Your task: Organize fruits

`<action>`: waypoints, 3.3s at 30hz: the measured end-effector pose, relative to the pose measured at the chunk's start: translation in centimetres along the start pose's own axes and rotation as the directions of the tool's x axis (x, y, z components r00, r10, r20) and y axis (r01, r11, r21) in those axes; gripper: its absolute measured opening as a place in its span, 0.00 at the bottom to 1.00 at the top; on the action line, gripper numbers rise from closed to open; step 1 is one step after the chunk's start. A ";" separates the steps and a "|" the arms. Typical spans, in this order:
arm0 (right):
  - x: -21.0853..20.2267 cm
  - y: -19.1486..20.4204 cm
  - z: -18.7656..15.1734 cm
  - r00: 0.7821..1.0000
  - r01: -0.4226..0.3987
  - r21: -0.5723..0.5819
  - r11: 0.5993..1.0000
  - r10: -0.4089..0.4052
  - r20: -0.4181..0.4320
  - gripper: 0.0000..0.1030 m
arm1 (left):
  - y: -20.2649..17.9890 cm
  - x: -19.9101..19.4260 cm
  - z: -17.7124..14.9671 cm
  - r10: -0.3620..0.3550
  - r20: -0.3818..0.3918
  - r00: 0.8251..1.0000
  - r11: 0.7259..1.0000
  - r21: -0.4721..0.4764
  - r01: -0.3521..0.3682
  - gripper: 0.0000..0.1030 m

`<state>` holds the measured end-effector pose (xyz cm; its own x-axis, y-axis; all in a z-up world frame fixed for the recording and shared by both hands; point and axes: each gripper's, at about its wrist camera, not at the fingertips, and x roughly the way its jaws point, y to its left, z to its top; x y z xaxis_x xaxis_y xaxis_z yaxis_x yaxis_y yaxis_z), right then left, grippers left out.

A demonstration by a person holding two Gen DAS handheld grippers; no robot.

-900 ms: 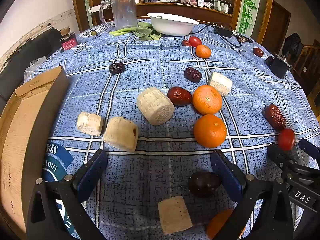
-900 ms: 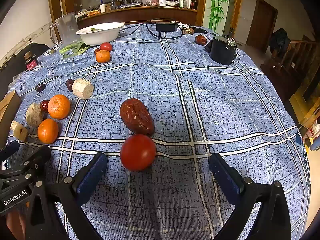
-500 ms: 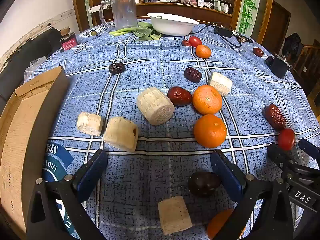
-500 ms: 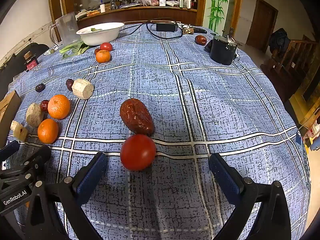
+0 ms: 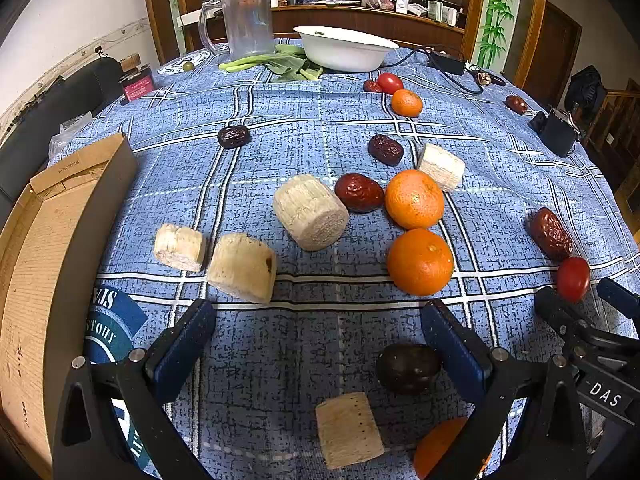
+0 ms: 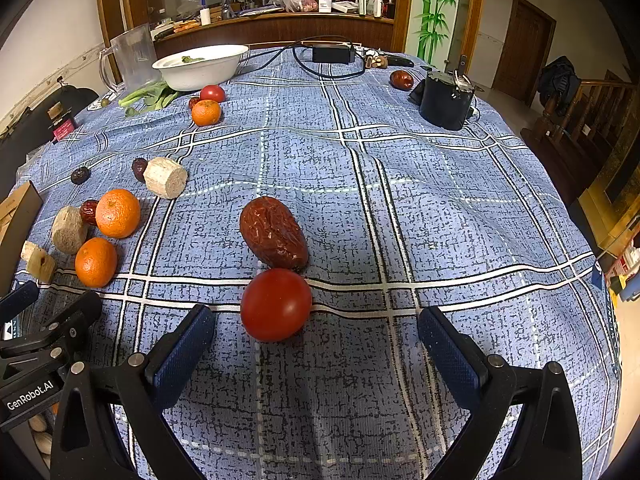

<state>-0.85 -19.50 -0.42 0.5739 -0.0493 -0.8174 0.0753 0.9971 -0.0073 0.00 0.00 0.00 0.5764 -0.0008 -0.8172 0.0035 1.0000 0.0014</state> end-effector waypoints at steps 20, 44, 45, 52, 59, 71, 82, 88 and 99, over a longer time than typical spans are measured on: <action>0.3 0.1 0.4 0.999 0.016 0.023 1.000 -0.015 -0.044 0.99 | 0.2 -0.3 -0.2 -0.077 -0.084 0.994 0.990 0.113 0.086 1.00; -12.7 5.1 -6.6 0.948 0.038 0.089 0.995 -0.064 0.311 0.99 | 7.3 -16.6 -3.6 -0.045 0.402 0.915 0.998 -0.024 0.059 1.00; -13.2 5.4 -6.8 0.940 0.048 0.087 0.995 -0.075 0.333 0.99 | 7.4 -17.0 -3.8 -0.039 0.417 0.908 0.998 -0.029 0.057 1.00; -16.8 5.9 -8.4 0.862 0.073 0.137 0.988 -0.132 0.490 1.00 | 8.2 -20.3 -4.7 0.014 0.499 0.867 0.998 -0.063 0.020 1.00; -17.3 7.5 -9.1 0.840 0.128 0.082 0.988 -0.152 0.521 1.00 | 8.2 -21.0 -5.6 -0.008 0.504 0.864 0.998 -0.046 0.036 1.00; -16.2 8.9 -9.7 0.879 0.094 0.013 0.995 -0.089 0.469 1.00 | 7.7 -20.0 -5.7 -0.047 0.473 0.880 0.998 -0.003 0.055 1.00; -14.9 8.2 -9.5 0.905 0.051 0.039 0.998 -0.062 0.421 1.00 | 7.6 -18.8 -5.6 -0.069 0.432 0.899 0.997 0.015 0.069 1.00; -14.5 8.4 -9.3 0.912 0.042 0.026 0.999 -0.049 0.407 1.00 | 7.6 -18.0 -5.3 -0.074 0.408 0.910 0.997 0.020 0.072 1.00; -11.7 7.8 -6.9 0.960 -0.112 -0.012 0.994 0.111 0.257 1.00 | 14.0 -14.3 -1.6 -0.061 0.293 0.954 0.992 -0.084 0.089 1.00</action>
<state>-12.61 -10.74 5.12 0.7691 0.0488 -0.6373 0.0006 0.9970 0.0771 -9.48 14.04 10.77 0.7893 -0.0626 -0.6108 -0.0139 0.9927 -0.1196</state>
